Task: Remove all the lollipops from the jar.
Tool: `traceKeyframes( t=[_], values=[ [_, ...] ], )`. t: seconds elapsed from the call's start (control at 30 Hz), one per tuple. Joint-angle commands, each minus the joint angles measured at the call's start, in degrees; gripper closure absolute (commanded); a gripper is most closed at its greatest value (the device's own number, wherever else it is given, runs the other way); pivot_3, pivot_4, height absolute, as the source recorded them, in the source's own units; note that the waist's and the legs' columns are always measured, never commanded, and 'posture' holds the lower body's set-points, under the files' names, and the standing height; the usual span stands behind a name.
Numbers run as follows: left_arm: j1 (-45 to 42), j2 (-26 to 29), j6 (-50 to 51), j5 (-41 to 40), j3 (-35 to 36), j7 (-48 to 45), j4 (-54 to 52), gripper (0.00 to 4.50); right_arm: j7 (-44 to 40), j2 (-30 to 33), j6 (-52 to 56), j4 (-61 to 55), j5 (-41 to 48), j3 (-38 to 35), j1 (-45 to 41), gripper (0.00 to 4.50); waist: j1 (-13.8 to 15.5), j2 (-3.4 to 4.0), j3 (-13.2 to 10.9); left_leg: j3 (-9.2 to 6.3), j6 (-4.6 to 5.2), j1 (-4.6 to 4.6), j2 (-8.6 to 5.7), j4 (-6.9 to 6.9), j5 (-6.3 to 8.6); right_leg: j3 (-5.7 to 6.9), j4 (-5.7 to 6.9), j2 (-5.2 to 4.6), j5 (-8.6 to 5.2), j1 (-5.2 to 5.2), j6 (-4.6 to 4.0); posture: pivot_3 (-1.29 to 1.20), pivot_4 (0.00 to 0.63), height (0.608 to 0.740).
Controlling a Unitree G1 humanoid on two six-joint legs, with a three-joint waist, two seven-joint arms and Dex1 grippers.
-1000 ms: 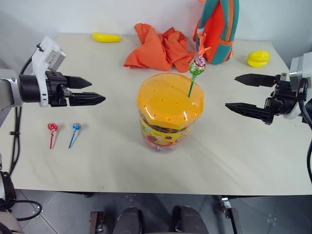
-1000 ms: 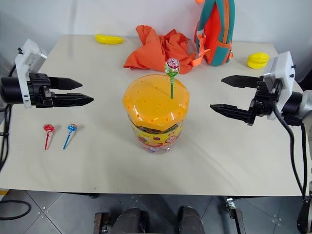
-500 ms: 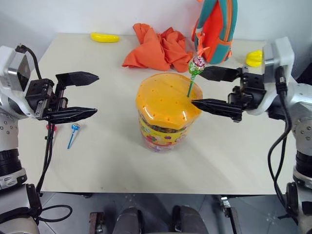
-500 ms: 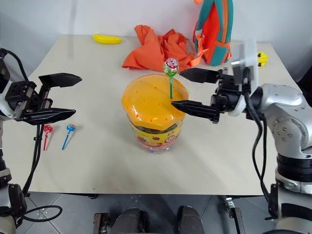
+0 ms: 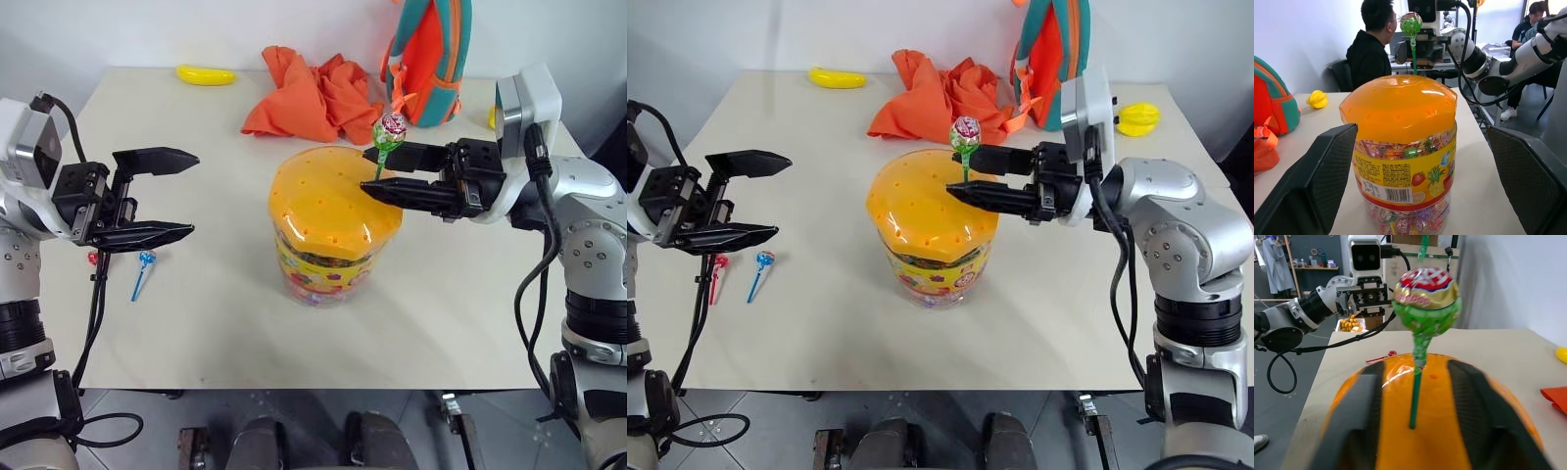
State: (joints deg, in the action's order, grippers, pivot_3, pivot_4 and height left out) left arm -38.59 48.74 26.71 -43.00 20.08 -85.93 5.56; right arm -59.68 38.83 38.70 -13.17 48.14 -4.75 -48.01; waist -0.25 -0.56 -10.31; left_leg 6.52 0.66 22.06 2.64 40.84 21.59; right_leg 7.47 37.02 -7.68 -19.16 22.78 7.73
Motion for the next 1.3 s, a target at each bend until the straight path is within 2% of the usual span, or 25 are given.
traceKeyframes(
  t=[0.03,0.1,0.37,0.47,0.57,0.7,0.87,1.0,1.07,1.27,1.3],
  values=[
    [-1.49,0.56,-0.75,-1.5,0.12,-1.26,-0.02,0.0,0.11,-0.24,-1.01,-0.89,0.49,-1.51,-2.07,3.89,0.01,0.0,0.0,-0.01,0.0,0.0,0.0,0.0,0.0,0.0,0.0,0.0,0.0,0.0,0.0,0.0,0.15,0.74],
    [-1.94,0.51,-0.75,-1.07,-0.56,-1.2,0.57,0.0,0.35,-0.33,-0.87,-0.58,0.59,-1.75,-2.95,4.46,0.01,0.0,0.0,-0.03,0.0,0.01,0.0,0.01,0.0,0.01,0.0,0.0,0.0,0.0,0.0,0.0,0.15,0.74],
    [-4.63,0.27,-1.43,-0.82,-2.87,-2.88,3.76,0.0,6.64,-0.69,-2.94,5.21,-0.23,-7.36,-12.32,4.46,-0.1,0.02,0.0,-0.06,0.0,0.12,0.0,0.03,0.0,0.05,0.06,-0.01,0.0,0.12,0.0,0.0,0.15,0.74],
    [-4.89,0.22,-1.56,-0.75,-3.45,-2.93,4.23,0.0,8.73,1.08,-3.55,8.5,-2.09,-9.41,-13.35,4.46,-0.09,0.02,0.0,-0.14,0.0,0.11,0.0,0.05,0.0,0.08,0.19,-0.01,0.0,0.12,0.0,0.0,0.15,0.74],
    [-4.45,0.34,-1.46,-1.01,-3.63,-3.26,4.34,0.0,11.78,6.8,-0.42,14.81,-6.77,-9.74,-12.77,4.46,-0.06,0.02,0.0,-0.13,0.0,0.12,-0.02,0.01,0.0,0.08,0.19,-0.03,0.0,0.13,0.0,0.0,0.15,0.74],
    [-3.48,1.15,-1.09,-1.32,-3.51,-3.83,4.2,0.0,8.69,16.54,7.11,20.73,-12.84,-3.24,-8.56,4.46,-0.04,0.02,0.0,-0.11,0.0,0.13,-0.02,0.0,0.0,0.07,0.19,-0.05,0.0,0.14,0.0,0.0,0.15,0.74],
    [-2.21,2.97,-0.18,0.57,-4.15,-1.37,4.64,0.0,6.85,22.65,5.76,26.16,-21.74,1.77,0.91,4.46,-0.27,0.02,0.01,0.11,0.01,0.13,-0.02,-0.07,0.0,0.0,0.16,-0.08,0.0,0.27,0.0,0.0,0.15,0.74],
    [-0.96,3.94,0.43,1.3,-4.53,-1.17,4.95,0.0,6.22,23.95,3.97,30.51,-27.54,4.97,6.79,4.46,-0.31,0.05,0.01,0.31,0.01,0.2,-0.02,-0.13,0.0,-0.07,0.17,-0.12,0.0,0.5,0.0,0.0,0.15,0.74],
    [-0.34,4.51,1.15,3.66,-5.4,2.09,6.08,0.0,7.03,22.66,2.73,33.22,-29.42,5.11,9.28,4.46,-0.35,0.04,0.02,0.34,0.01,0.23,-0.02,-0.13,0.0,-0.06,0.19,-0.11,0.0,0.57,0.0,0.0,0.15,0.74],
    [1.55,4.21,2.54,4.14,-4.99,5.15,4.52,0.0,7.2,20.0,1.05,35.7,-31.32,4.16,11.44,4.46,-0.89,0.05,0.01,0.39,0.0,0.28,0.0,-0.12,0.0,-0.05,0.2,-0.12,0.0,0.66,0.0,0.0,0.15,0.74],
    [1.84,4.46,3.34,4.05,-5.05,5.55,4.21,0.0,6.84,19.76,0.87,35.68,-31.23,3.89,11.71,4.23,-0.94,0.05,0.01,0.38,0.0,0.28,0.0,-0.12,0.0,-0.05,0.21,-0.12,0.0,0.65,0.0,0.0,0.15,0.74]
  ],
)
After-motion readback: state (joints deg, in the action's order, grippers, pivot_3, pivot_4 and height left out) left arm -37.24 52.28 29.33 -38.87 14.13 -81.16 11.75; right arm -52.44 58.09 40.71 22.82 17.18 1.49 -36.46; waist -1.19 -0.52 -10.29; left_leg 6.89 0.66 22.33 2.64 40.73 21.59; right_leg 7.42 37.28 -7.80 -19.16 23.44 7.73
